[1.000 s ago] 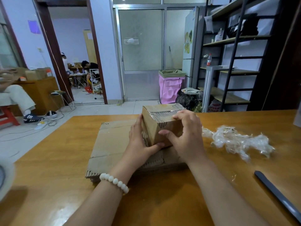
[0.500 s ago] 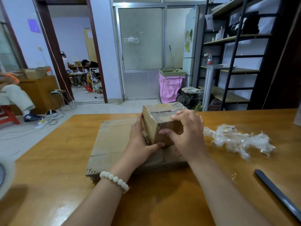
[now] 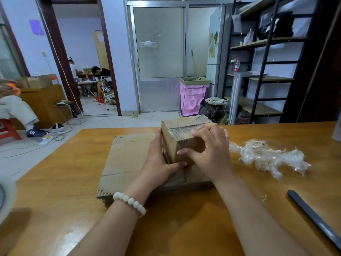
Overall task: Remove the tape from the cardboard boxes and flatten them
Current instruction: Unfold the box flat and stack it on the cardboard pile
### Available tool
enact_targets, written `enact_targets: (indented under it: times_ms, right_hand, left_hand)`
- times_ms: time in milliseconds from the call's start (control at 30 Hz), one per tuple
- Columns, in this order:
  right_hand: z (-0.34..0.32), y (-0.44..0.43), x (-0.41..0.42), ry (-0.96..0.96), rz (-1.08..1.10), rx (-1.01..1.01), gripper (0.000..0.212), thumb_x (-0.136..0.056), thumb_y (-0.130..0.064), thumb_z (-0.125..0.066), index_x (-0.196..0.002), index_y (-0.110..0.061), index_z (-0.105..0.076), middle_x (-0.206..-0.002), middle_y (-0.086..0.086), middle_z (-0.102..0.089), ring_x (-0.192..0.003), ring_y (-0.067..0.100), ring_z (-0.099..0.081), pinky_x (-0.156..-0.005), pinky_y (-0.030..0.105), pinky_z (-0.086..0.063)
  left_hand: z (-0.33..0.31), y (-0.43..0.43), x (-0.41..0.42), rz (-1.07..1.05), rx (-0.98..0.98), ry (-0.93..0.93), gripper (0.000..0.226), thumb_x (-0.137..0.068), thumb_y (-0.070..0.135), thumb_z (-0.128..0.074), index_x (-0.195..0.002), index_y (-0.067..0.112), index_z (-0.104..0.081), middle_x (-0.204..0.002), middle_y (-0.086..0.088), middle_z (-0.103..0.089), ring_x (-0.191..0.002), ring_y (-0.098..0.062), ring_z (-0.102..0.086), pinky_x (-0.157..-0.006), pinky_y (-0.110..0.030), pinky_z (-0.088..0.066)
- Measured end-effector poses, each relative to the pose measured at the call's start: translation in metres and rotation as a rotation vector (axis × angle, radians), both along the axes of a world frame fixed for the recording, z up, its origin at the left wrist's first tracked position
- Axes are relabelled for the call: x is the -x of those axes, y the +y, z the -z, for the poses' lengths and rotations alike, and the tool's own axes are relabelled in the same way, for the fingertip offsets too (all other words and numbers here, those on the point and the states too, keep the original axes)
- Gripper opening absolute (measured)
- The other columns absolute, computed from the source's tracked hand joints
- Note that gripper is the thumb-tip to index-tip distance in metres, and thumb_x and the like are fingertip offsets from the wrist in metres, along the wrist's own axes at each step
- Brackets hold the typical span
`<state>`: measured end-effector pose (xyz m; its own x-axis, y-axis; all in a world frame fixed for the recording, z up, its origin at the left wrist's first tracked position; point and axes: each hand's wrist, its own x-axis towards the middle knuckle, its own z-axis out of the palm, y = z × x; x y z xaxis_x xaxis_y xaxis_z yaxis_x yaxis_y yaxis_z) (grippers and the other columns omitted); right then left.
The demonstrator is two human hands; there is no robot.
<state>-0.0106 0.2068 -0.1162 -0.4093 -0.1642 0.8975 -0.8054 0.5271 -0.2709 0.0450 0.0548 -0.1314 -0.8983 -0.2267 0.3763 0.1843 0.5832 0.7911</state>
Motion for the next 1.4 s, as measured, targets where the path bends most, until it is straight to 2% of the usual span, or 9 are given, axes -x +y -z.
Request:
enact_targets:
  times_ms: [200,400,500,767,933,1033,1133,1267,1400]
  right_hand:
    - [-0.0002,-0.0012,-0.0012,0.044,0.024,0.023,0.040,-0.076,-0.062,-0.055,-0.093,-0.025,-0.049,-0.094,0.006,-0.059,-0.091,0.028,-0.058,-0.095,0.067,-0.031]
    - [0.0026,-0.0018,0.0004,-0.072,-0.024,-0.056,0.070,-0.059,-0.074,-0.057,-0.105,-0.021,-0.051,-0.109,0.006,-0.053,-0.111,0.019,-0.041,-0.106,0.059,-0.018]
    - [0.0013,-0.0014,-0.0010,-0.032,-0.002,-0.022,0.058,-0.060,-0.070,-0.058,-0.098,-0.028,-0.046,-0.103,0.004,-0.055,-0.104,0.018,-0.045,-0.102,0.066,-0.022]
    - [-0.0006,0.0017,-0.0010,0.068,0.050,0.025,0.041,-0.078,-0.063,-0.052,-0.092,-0.025,-0.050,-0.089,0.003,-0.057,-0.090,0.020,-0.051,-0.103,0.061,-0.020]
    - [0.0005,0.0020,0.0011,-0.040,-0.007,-0.079,0.067,-0.063,-0.075,-0.055,-0.102,-0.021,-0.053,-0.106,0.006,-0.054,-0.106,0.024,-0.048,-0.100,0.068,-0.028]
    - [-0.0008,0.0023,0.0006,-0.046,-0.018,-0.045,0.052,-0.065,-0.067,-0.058,-0.096,-0.027,-0.048,-0.101,0.004,-0.055,-0.102,0.023,-0.050,-0.100,0.068,-0.026]
    - [-0.0030,0.0034,-0.0004,-0.010,-0.034,0.005,0.039,-0.073,-0.057,-0.058,-0.089,-0.022,-0.060,-0.090,0.002,-0.057,-0.091,0.024,-0.055,-0.101,0.064,-0.023]
    - [-0.0054,0.0063,-0.0010,-0.042,-0.067,0.037,0.050,-0.084,-0.061,-0.047,-0.086,-0.016,-0.069,-0.090,-0.001,-0.058,-0.092,0.017,-0.053,-0.102,0.053,-0.015]
    - [-0.0020,0.0057,0.0012,-0.073,-0.039,-0.106,0.063,-0.065,-0.072,-0.056,-0.101,-0.020,-0.060,-0.106,0.004,-0.054,-0.105,0.021,-0.047,-0.102,0.064,-0.024]
  left_hand:
    - [-0.0001,-0.0002,-0.0001,-0.003,0.000,0.003,0.120,-0.069,0.028,-0.087,-0.156,0.027,-0.004,-0.150,0.003,-0.027,-0.138,-0.014,-0.030,-0.111,-0.043,-0.037]
    - [0.0009,0.0002,-0.0017,0.004,-0.018,-0.017,0.121,-0.070,0.028,-0.086,-0.156,0.028,-0.002,-0.153,0.001,-0.026,-0.137,-0.019,-0.036,-0.110,-0.044,-0.039]
    - [-0.0012,0.0008,-0.0020,0.005,-0.013,-0.015,0.121,-0.069,0.024,-0.087,-0.156,0.028,-0.002,-0.151,0.001,-0.028,-0.136,-0.015,-0.035,-0.110,-0.041,-0.039]
    - [-0.0037,0.0008,-0.0035,0.007,-0.003,0.003,0.117,-0.070,0.025,-0.086,-0.155,0.029,-0.006,-0.151,0.003,-0.028,-0.136,-0.011,-0.030,-0.111,-0.041,-0.037]
    - [-0.0012,0.0016,-0.0023,0.002,-0.005,-0.020,0.120,-0.068,0.028,-0.087,-0.156,0.027,-0.005,-0.152,0.000,-0.030,-0.136,-0.018,-0.037,-0.109,-0.043,-0.040]
    - [-0.0018,0.0014,-0.0014,0.006,-0.009,-0.028,0.121,-0.067,0.028,-0.088,-0.156,0.028,-0.006,-0.151,0.001,-0.032,-0.135,-0.016,-0.037,-0.109,-0.041,-0.040]
    - [-0.0024,0.0016,-0.0018,0.013,-0.006,-0.029,0.120,-0.068,0.028,-0.087,-0.155,0.029,-0.005,-0.150,0.003,-0.031,-0.134,-0.014,-0.036,-0.109,-0.035,-0.040]
    - [-0.0011,0.0005,-0.0007,0.009,-0.006,-0.042,0.122,-0.066,0.031,-0.088,-0.155,0.032,-0.004,-0.151,0.003,-0.031,-0.134,-0.017,-0.038,-0.108,-0.041,-0.042]
    - [0.0006,-0.0004,-0.0001,0.001,-0.007,-0.049,0.123,-0.066,0.032,-0.088,-0.155,0.033,-0.003,-0.152,0.000,-0.031,-0.133,-0.020,-0.041,-0.106,-0.045,-0.043]
